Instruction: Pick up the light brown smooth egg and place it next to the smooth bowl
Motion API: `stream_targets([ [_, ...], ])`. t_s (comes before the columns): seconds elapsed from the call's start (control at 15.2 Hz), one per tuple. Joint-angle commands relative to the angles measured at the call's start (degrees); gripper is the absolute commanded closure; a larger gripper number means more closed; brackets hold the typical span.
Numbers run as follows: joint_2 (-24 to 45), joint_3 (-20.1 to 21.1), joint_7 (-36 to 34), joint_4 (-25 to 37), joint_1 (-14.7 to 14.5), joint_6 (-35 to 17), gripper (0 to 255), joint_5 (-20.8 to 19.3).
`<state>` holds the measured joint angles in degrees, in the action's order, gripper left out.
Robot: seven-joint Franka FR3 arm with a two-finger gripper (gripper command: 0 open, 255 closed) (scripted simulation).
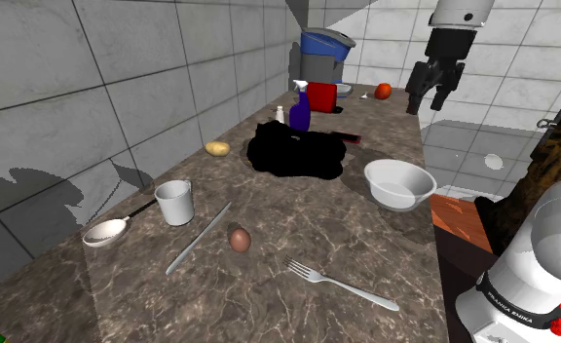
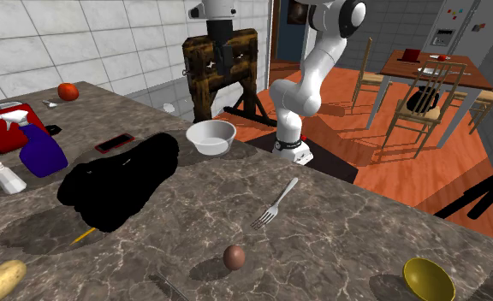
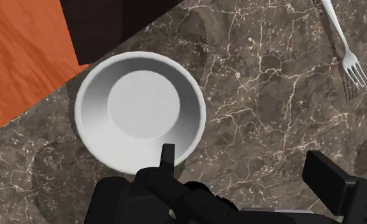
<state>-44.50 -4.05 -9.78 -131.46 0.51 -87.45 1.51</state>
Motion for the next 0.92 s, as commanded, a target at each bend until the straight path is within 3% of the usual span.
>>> stream_targets([
  [0.0, 0.00, 0.00, 0.00, 0.00, 0.00, 0.00, 0, 0.00],
  [0.86, 15.04, 10.13, -10.45, -2.13, -5.15, -15.46, 0, 9.07],
])
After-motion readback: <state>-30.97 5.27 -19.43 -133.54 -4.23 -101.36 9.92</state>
